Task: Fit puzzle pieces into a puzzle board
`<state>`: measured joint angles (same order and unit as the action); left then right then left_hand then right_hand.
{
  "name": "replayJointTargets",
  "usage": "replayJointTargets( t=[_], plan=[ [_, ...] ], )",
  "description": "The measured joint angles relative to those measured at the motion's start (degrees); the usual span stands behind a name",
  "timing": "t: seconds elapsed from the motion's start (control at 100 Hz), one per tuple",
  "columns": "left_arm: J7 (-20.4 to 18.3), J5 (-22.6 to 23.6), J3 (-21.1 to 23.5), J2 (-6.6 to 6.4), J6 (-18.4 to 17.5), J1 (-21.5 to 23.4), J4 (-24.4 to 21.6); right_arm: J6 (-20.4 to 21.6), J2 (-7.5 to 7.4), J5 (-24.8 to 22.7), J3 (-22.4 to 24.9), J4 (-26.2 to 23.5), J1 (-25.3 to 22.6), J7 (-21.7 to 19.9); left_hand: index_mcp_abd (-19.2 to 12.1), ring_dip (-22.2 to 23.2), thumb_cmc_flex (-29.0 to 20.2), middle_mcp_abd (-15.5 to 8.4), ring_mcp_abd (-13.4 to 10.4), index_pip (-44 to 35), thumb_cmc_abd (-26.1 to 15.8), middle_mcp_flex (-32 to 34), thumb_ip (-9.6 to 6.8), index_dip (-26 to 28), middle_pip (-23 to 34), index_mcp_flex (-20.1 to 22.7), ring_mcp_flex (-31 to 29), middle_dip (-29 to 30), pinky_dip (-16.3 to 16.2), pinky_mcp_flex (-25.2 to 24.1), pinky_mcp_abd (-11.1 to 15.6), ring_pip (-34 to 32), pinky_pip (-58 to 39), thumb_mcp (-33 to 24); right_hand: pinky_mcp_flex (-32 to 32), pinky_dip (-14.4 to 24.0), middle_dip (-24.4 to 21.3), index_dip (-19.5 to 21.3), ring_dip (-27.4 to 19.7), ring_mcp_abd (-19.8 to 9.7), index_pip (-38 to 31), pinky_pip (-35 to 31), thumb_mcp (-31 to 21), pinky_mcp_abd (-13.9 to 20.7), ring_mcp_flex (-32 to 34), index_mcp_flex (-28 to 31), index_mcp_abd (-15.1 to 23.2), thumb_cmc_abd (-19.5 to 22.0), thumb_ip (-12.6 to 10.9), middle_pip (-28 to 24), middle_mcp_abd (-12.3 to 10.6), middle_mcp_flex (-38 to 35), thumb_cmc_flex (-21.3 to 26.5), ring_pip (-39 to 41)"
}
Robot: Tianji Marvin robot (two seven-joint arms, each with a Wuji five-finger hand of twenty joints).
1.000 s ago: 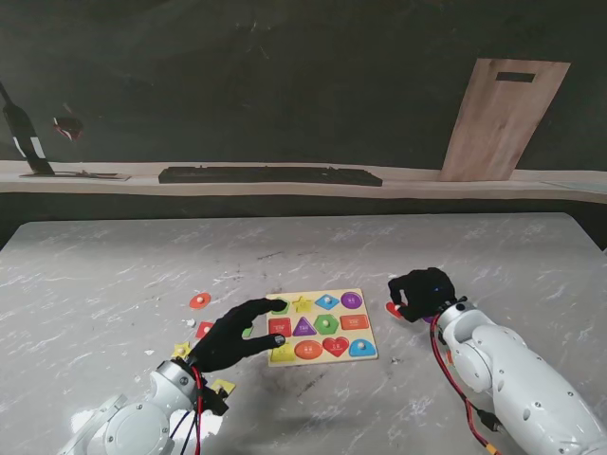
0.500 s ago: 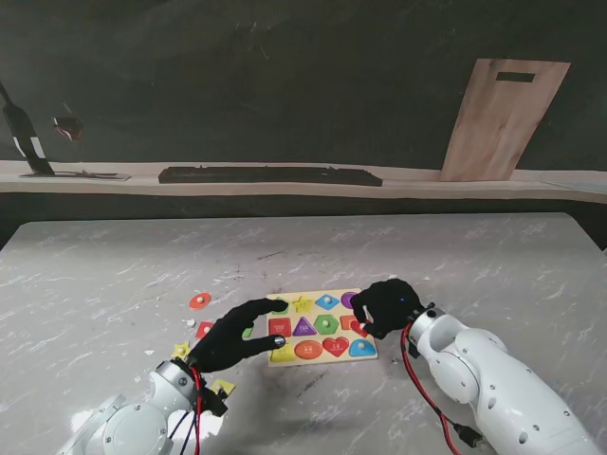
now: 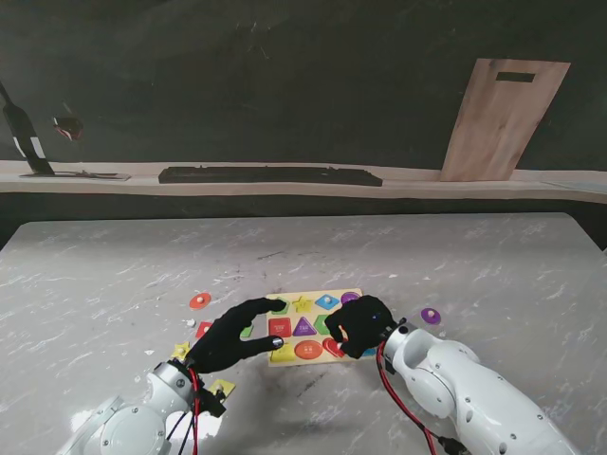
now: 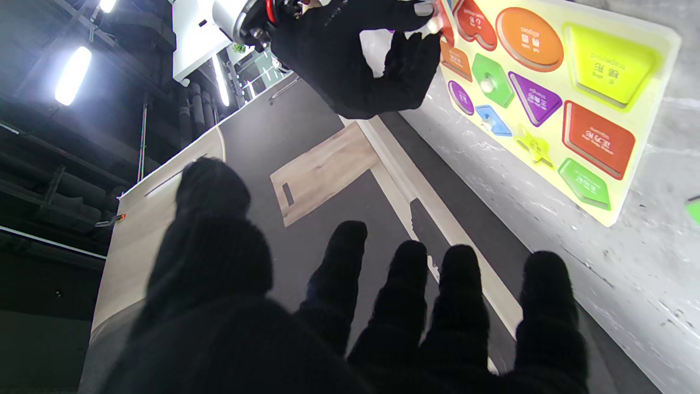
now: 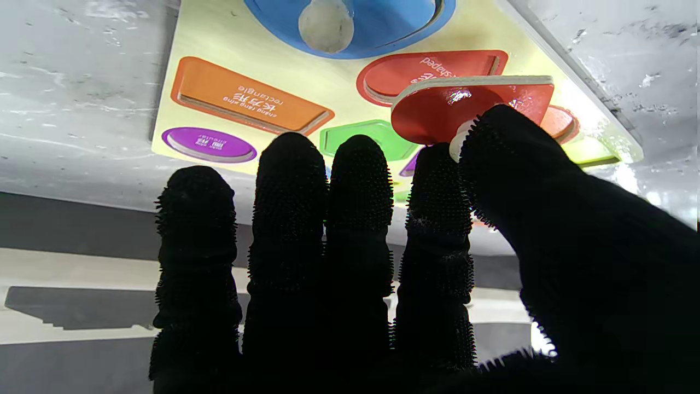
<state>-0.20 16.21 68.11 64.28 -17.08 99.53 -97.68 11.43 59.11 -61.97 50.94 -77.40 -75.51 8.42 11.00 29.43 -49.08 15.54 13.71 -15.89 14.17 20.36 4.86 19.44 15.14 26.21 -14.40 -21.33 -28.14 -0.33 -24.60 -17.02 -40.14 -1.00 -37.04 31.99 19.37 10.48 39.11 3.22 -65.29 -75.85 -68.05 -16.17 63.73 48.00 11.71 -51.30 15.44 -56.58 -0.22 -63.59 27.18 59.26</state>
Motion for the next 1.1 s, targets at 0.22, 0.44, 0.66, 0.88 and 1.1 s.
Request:
replayJointTargets(
  t=[0.22, 0.44, 0.66, 0.88, 1.1],
  plan=[
    [-0.1, 0.1, 0.1, -0.01, -0.1, 0.0, 0.0, -1.3, 0.19, -1.0, -4.3, 3.6, 3.6, 2.9, 0.0, 0.0, 0.0, 0.0, 0.0, 0.0, 0.0, 0.0, 0.0, 0.0, 0.0, 0.0, 0.0, 0.0, 0.0, 0.0, 0.0, 0.0, 0.0, 0.0, 0.0, 0.0, 0.0, 0.0, 0.0, 0.0, 0.0, -0.3, 0.0, 0.0, 0.0, 0.0, 0.0, 0.0, 0.0, 0.0, 0.0, 0.0, 0.0, 0.0],
    [0.0, 0.1, 0.1, -0.01, -0.1, 0.1, 0.0, -2.7, 0.45, 0.1, -6.5, 5.7, 5.7, 3.1, 0.0, 0.0, 0.0, 0.0, 0.0, 0.0, 0.0, 0.0, 0.0, 0.0, 0.0, 0.0, 0.0, 0.0, 0.0, 0.0, 0.0, 0.0, 0.0, 0.0, 0.0, 0.0, 0.0, 0.0, 0.0, 0.0, 0.0, -0.4, 0.0, 0.0, 0.0, 0.0, 0.0, 0.0, 0.0, 0.0, 0.0, 0.0, 0.0, 0.0],
    [0.0, 0.0, 0.1, -0.01, 0.0, 0.1, 0.0, -3.1, 0.67, 0.9, -7.6, 6.3, 6.3, 3.0, 0.0, 0.0, 0.0, 0.0, 0.0, 0.0, 0.0, 0.0, 0.0, 0.0, 0.0, 0.0, 0.0, 0.0, 0.0, 0.0, 0.0, 0.0, 0.0, 0.0, 0.0, 0.0, 0.0, 0.0, 0.0, 0.0, 0.0, -0.4, 0.0, 0.0, 0.0, 0.0, 0.0, 0.0, 0.0, 0.0, 0.0, 0.0, 0.0, 0.0],
    [0.0, 0.0, 0.1, -0.01, 0.0, 0.1, 0.0, -3.0, 0.69, 1.1, -8.4, 6.3, 6.4, 2.6, 0.0, 0.0, 0.0, 0.0, 0.0, 0.0, 0.0, 0.0, 0.0, 0.0, 0.0, 0.0, 0.0, 0.0, 0.0, 0.0, 0.0, 0.0, 0.0, 0.0, 0.0, 0.0, 0.0, 0.0, 0.0, 0.0, 0.0, -0.4, -0.1, 0.0, 0.0, 0.0, -0.5, 0.0, 0.0, 0.0, 0.0, 0.0, 0.6, 0.0],
    [-0.1, -0.1, 0.1, -0.02, 0.0, 0.1, 0.0, -3.5, 0.69, 1.2, -9.6, 6.5, 7.0, 2.5, 0.0, 0.0, 0.0, 0.0, 0.0, 0.0, 0.0, 0.0, 0.0, 0.0, 0.0, 0.0, 0.0, 0.0, 0.0, 0.0, 0.0, 0.0, 0.0, 0.0, 0.0, 0.0, 0.0, 0.0, 0.0, 0.0, 0.0, -0.4, -0.6, 0.0, 0.0, 0.0, -1.3, 0.0, 0.0, 0.0, 0.0, 0.0, 1.1, 0.0]
  ],
)
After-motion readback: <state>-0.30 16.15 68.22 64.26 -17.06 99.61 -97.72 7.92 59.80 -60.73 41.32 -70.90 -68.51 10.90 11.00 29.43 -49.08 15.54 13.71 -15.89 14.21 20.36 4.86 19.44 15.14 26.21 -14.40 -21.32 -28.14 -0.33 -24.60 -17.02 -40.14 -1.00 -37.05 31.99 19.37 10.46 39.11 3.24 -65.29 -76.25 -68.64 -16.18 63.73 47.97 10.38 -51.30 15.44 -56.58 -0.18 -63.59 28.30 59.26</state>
